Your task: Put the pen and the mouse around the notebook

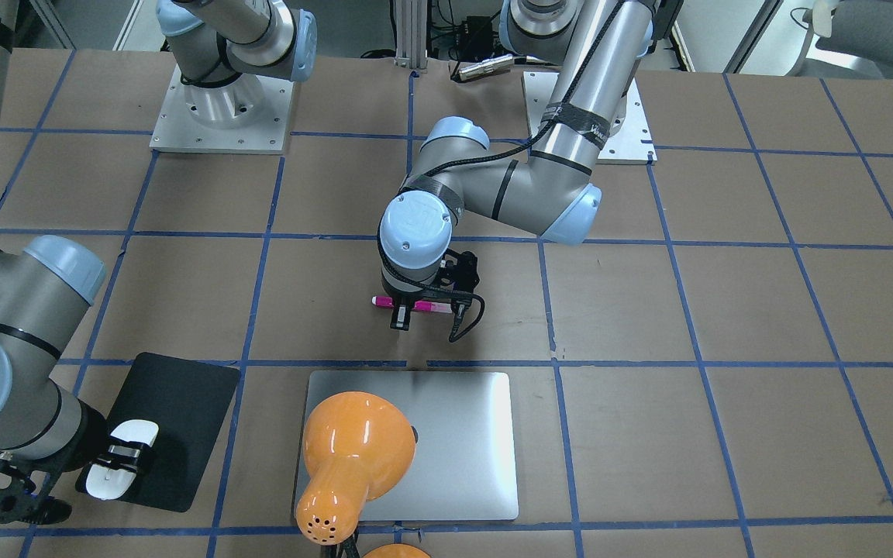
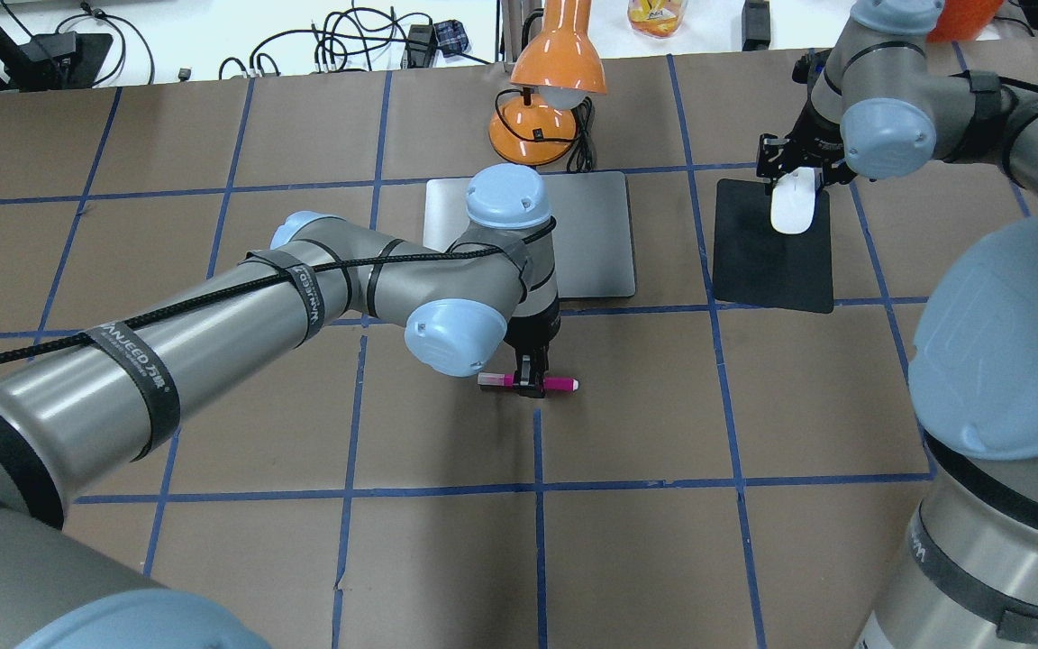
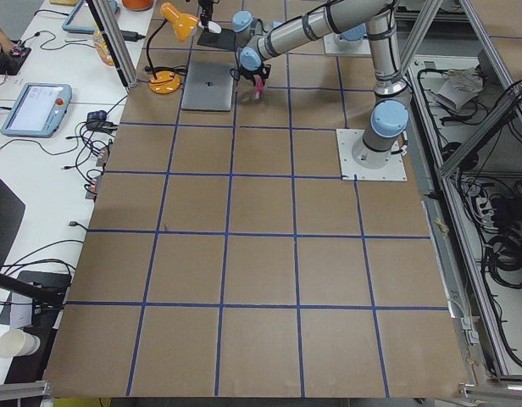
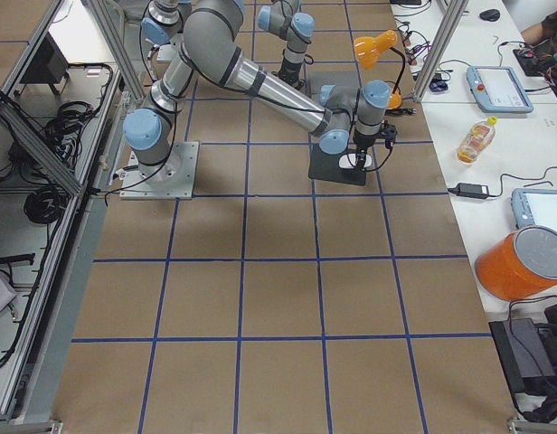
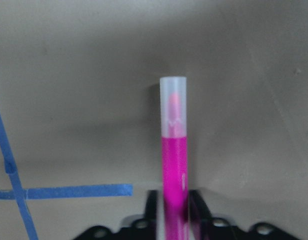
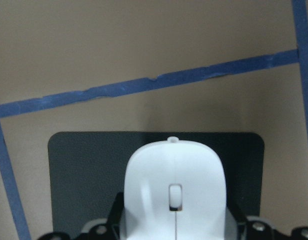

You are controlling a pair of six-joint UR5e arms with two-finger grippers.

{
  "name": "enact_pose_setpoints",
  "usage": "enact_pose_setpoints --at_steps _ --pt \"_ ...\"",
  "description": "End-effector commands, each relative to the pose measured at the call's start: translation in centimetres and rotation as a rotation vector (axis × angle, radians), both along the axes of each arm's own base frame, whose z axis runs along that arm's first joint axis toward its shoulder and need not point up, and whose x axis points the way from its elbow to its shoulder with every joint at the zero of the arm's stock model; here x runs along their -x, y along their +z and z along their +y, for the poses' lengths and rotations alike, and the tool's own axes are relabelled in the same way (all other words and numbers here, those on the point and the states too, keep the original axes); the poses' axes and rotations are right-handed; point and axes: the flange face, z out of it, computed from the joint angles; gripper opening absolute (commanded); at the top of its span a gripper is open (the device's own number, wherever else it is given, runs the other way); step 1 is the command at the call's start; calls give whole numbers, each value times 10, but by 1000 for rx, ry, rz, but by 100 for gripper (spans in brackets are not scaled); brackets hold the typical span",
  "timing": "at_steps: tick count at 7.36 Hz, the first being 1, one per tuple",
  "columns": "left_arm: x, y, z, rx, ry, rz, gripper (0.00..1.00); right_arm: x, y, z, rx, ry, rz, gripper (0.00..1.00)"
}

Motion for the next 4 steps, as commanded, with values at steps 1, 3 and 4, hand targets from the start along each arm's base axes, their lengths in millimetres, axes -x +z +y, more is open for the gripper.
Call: enact_pose_setpoints --at_steps 1,3,4 --pt "-13 38 -11 59 -94 52 100 -4 -13 5 -57 0 -14 49" --pt "-35 121 -18 60 -431 163 100 -7 -8 12 -119 3 -23 49" --pt "-58 163 -16 -18 -562 206 100 -10 -8 14 -120 6 -26 62"
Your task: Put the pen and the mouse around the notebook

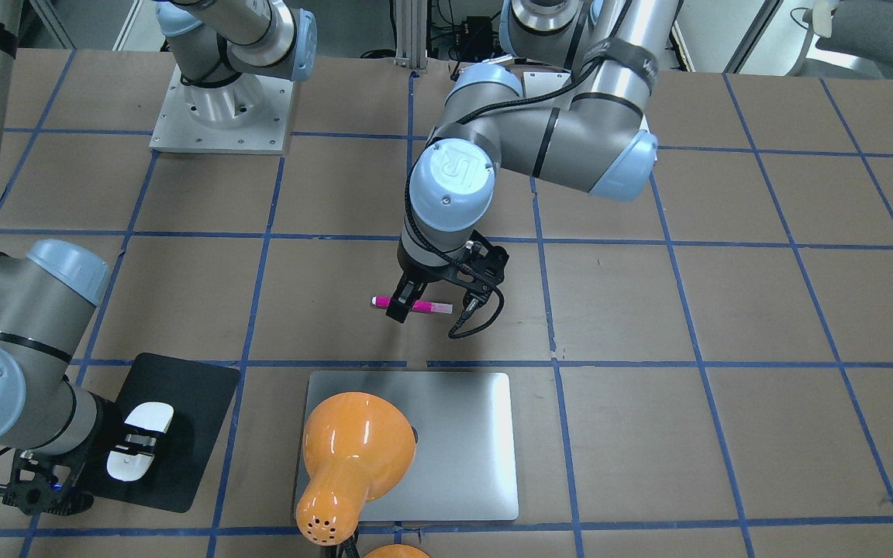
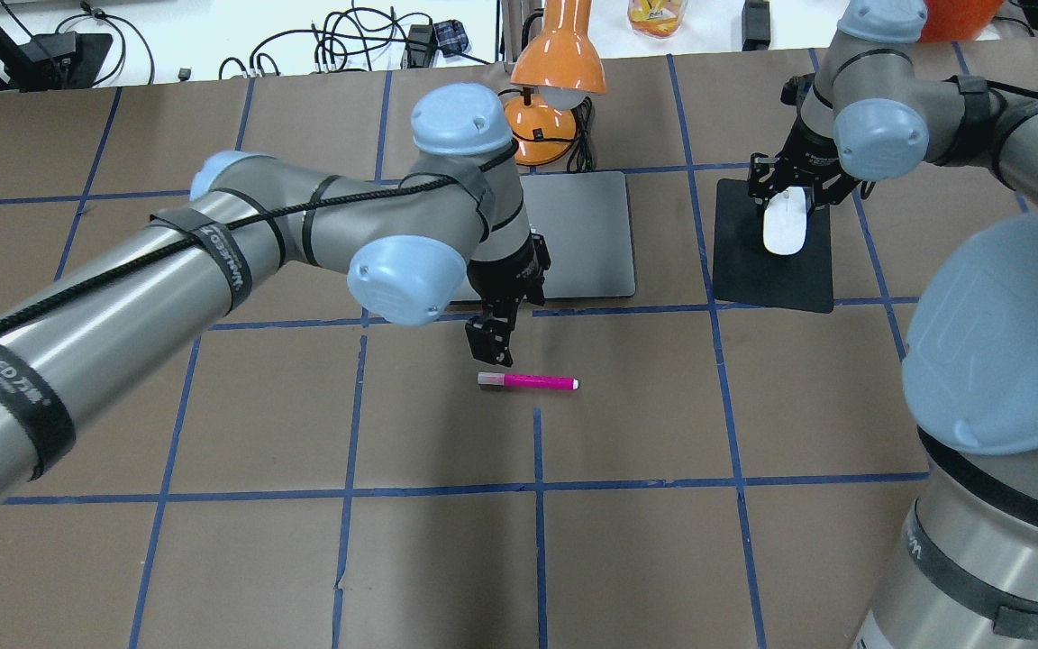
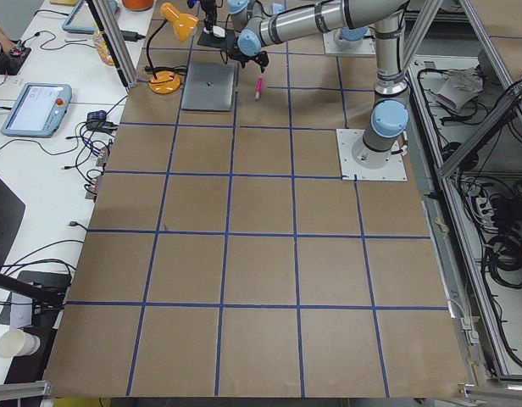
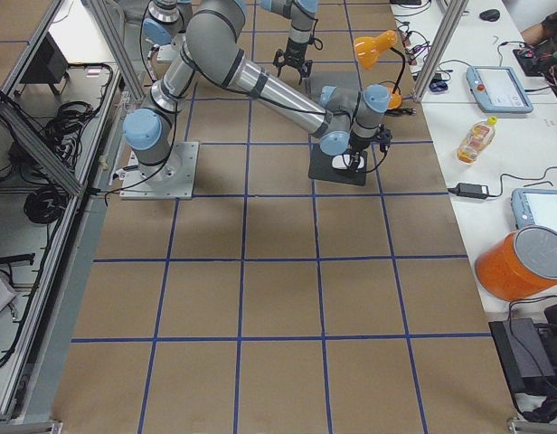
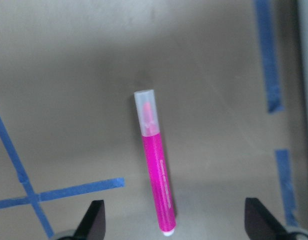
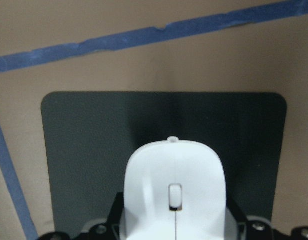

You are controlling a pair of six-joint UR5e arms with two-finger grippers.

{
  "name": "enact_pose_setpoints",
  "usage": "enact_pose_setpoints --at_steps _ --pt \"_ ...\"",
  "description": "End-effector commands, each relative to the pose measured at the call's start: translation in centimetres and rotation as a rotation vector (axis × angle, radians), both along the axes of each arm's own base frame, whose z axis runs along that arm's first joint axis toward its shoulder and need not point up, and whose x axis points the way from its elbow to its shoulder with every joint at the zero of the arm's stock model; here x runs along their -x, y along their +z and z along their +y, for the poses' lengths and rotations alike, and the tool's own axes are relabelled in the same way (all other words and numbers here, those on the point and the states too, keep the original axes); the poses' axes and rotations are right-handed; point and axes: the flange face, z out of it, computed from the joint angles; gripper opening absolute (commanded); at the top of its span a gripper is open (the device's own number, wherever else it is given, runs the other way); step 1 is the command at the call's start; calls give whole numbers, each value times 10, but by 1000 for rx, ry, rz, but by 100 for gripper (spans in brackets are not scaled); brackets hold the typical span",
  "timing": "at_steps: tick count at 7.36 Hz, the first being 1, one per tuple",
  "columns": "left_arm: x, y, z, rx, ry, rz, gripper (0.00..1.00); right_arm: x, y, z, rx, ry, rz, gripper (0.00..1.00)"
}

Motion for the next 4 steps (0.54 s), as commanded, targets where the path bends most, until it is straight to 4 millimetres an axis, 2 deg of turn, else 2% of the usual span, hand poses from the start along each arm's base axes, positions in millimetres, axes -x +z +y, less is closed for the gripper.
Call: enact_pose_setpoints --at_steps 1,2,3,4 --pt "-37 101 10 -20 -352 80 100 -3 -3 3 -21 14 -5 69" --pt "-61 134 20 39 -535 14 100 -3 -4 1 -12 17 -2 88" --pt "-92 157 28 38 -677 29 100 -2 5 -2 5 23 -1 100" --pt "-125 167 24 56 -823 69 100 -1 23 -4 29 22 2 100"
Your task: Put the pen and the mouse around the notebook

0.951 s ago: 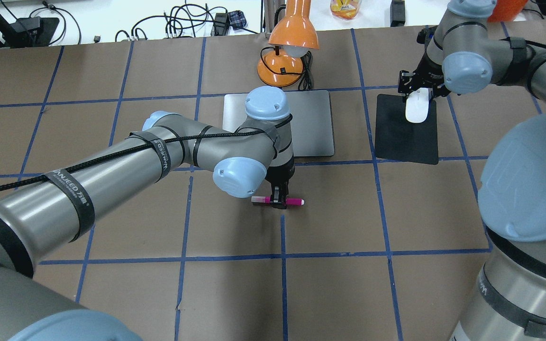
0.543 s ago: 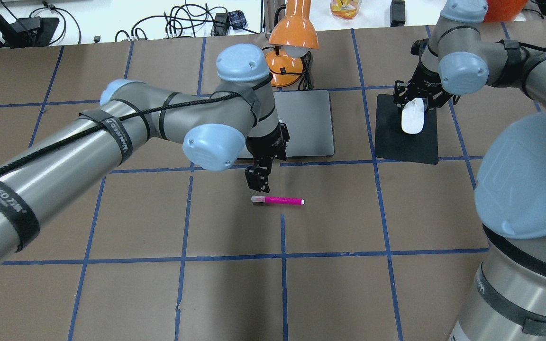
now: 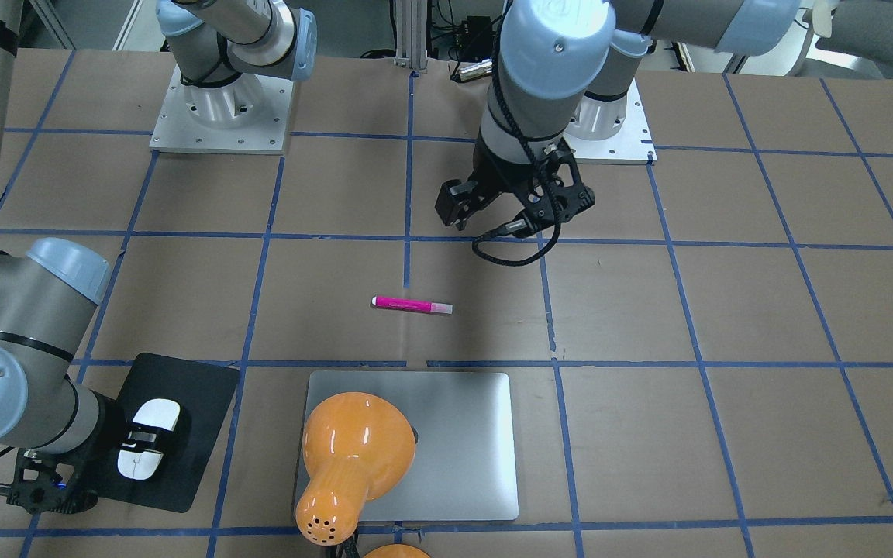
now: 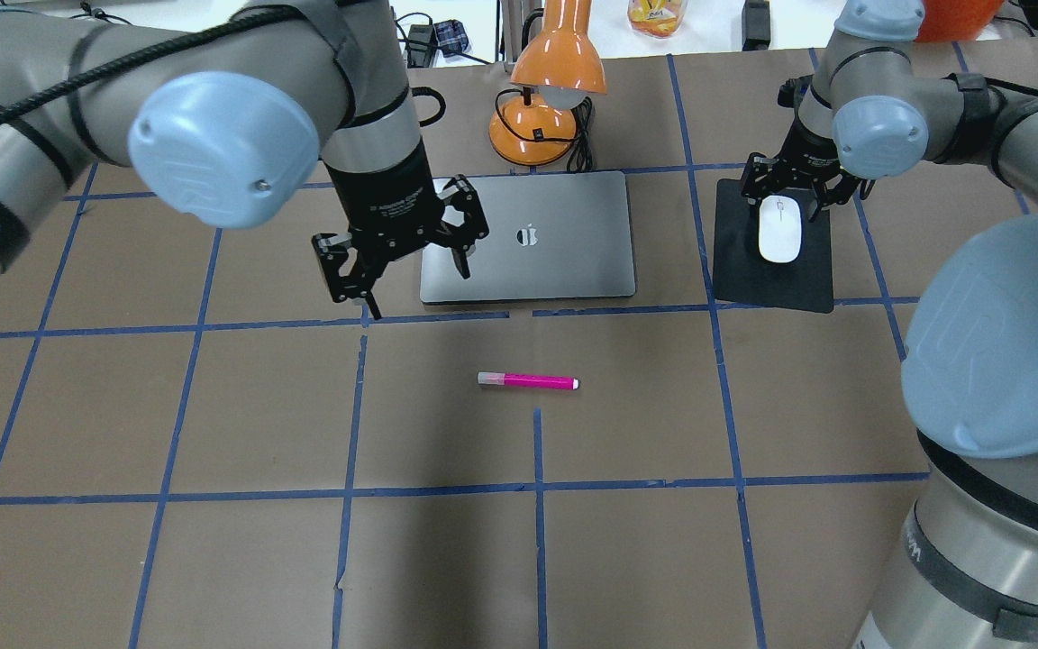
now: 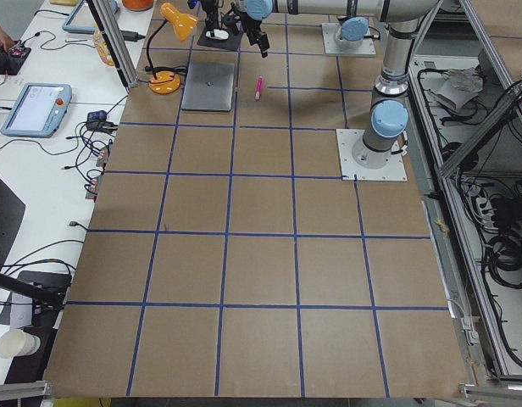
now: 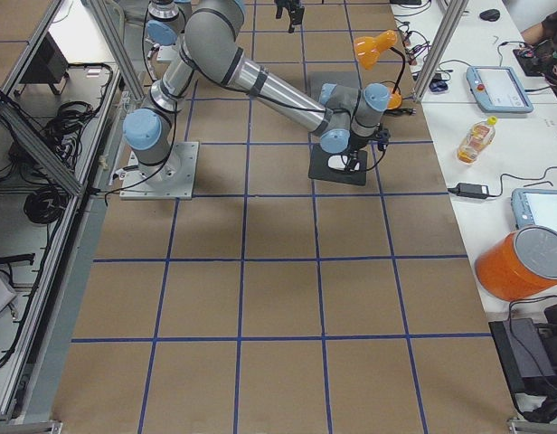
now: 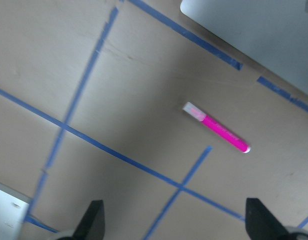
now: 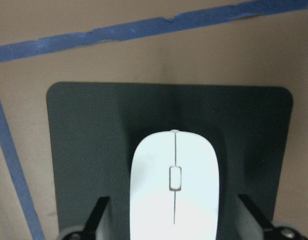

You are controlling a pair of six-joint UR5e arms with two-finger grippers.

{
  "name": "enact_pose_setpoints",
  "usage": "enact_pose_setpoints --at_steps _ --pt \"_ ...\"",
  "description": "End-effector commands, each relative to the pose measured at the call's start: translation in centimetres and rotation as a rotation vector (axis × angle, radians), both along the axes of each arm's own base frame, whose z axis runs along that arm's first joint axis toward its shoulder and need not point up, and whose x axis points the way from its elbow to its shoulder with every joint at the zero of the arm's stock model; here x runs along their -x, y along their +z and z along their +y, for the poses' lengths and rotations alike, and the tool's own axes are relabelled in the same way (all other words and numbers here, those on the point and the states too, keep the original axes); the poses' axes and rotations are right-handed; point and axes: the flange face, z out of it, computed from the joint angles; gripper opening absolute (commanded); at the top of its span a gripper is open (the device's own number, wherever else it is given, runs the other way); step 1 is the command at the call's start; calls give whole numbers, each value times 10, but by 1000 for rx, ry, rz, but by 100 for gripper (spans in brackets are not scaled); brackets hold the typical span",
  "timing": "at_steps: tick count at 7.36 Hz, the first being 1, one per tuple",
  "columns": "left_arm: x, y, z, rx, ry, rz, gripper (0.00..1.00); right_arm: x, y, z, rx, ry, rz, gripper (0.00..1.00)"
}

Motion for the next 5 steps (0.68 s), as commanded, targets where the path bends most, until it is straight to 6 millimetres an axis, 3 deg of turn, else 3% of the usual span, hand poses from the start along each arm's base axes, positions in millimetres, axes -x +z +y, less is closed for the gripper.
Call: enact_pose_setpoints --at_steps 1,2,3,5 --pt "-47 35 12 46 -270 47 100 -9 55 6 58 9 12 100" --pt "-57 38 11 73 -336 61 100 -32 97 26 35 25 13 100" --pt "-60 32 23 61 -359 55 100 -50 147 53 28 45 10 100" --pt "-71 23 18 213 -374 47 100 -81 230 122 -4 10 11 100"
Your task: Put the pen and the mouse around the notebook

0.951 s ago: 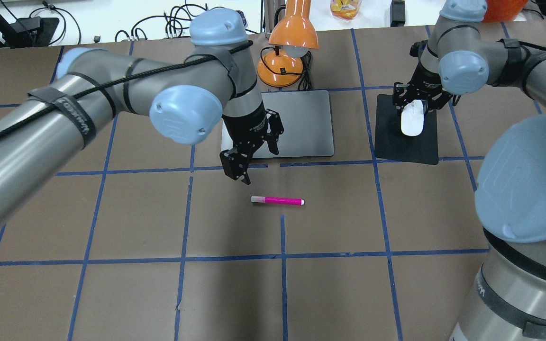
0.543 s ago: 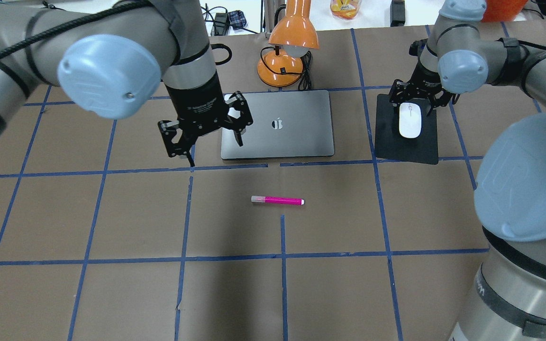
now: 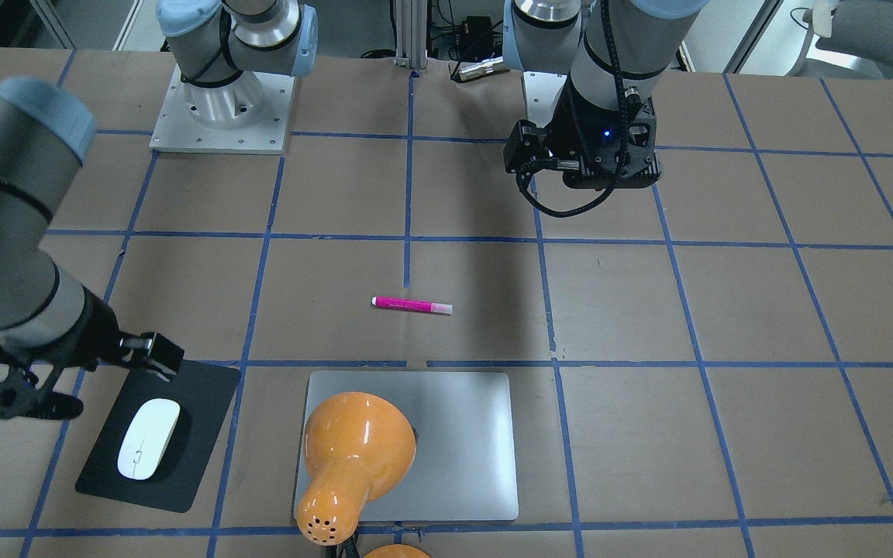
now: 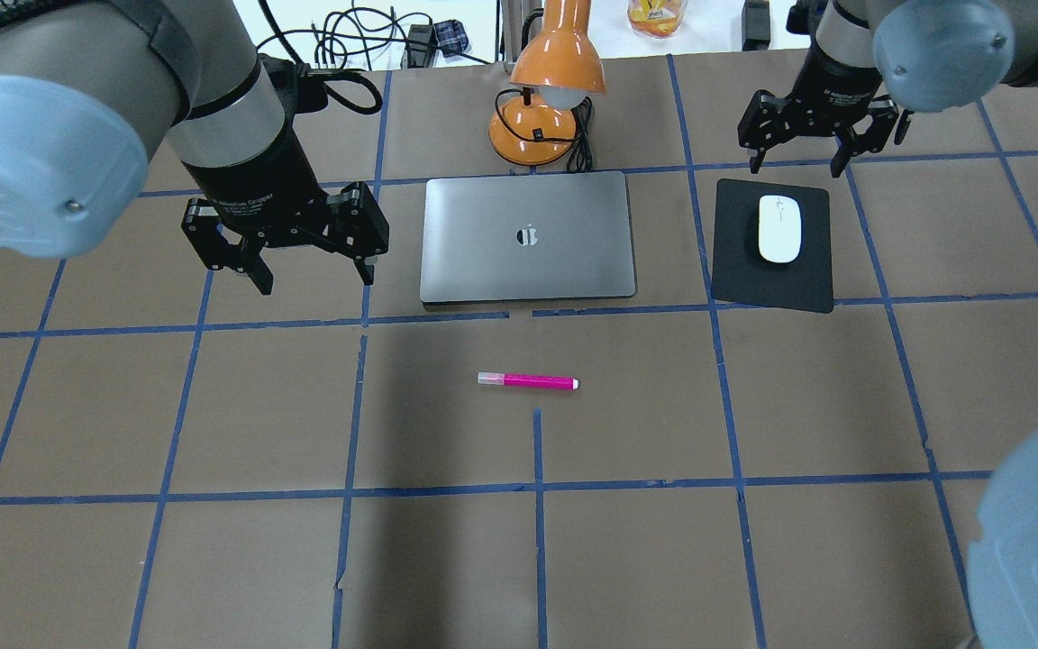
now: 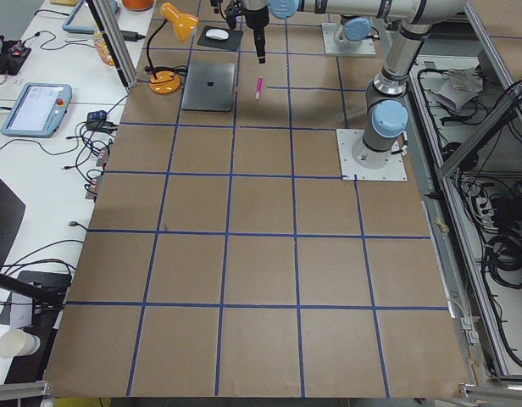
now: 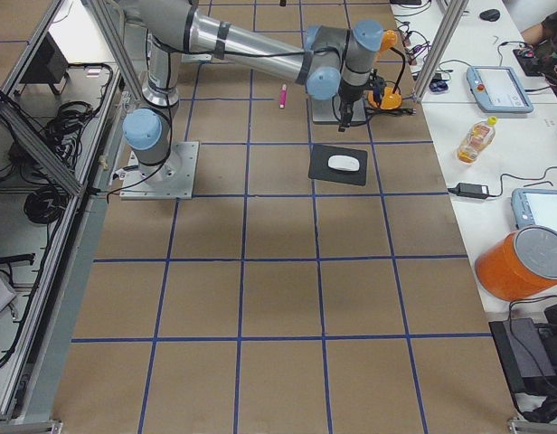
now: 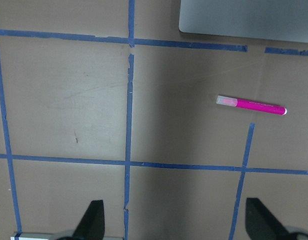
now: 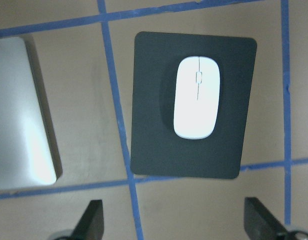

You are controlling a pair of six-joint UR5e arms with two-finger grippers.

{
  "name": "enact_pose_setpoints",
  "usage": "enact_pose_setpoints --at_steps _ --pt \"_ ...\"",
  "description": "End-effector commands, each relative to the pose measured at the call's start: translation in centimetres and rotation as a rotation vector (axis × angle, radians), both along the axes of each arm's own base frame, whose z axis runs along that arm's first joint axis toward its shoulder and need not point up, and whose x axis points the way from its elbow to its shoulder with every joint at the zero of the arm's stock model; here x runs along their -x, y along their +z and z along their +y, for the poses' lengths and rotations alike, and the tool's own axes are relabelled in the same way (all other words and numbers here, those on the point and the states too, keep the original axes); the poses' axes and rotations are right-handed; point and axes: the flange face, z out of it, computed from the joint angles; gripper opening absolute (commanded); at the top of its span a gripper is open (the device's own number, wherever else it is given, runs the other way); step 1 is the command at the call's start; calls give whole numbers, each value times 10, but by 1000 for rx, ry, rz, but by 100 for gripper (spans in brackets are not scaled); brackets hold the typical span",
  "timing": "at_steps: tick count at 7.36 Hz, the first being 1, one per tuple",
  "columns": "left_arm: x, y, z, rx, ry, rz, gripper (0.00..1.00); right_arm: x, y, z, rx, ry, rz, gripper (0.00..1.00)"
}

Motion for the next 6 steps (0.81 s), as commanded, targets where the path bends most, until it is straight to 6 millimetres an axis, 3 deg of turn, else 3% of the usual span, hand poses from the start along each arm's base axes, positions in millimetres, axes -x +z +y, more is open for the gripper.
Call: enact_pose_setpoints --at_steps 1,3,6 --pt "-17 -2 -14 149 -16 14 100 -36 67 77 -16 -32 12 100" --pt "-22 3 -18 161 7 11 100 -39 70 125 -10 -31 14 100" --pt "-22 6 -18 163 9 17 100 -41 75 131 -6 -24 -3 100"
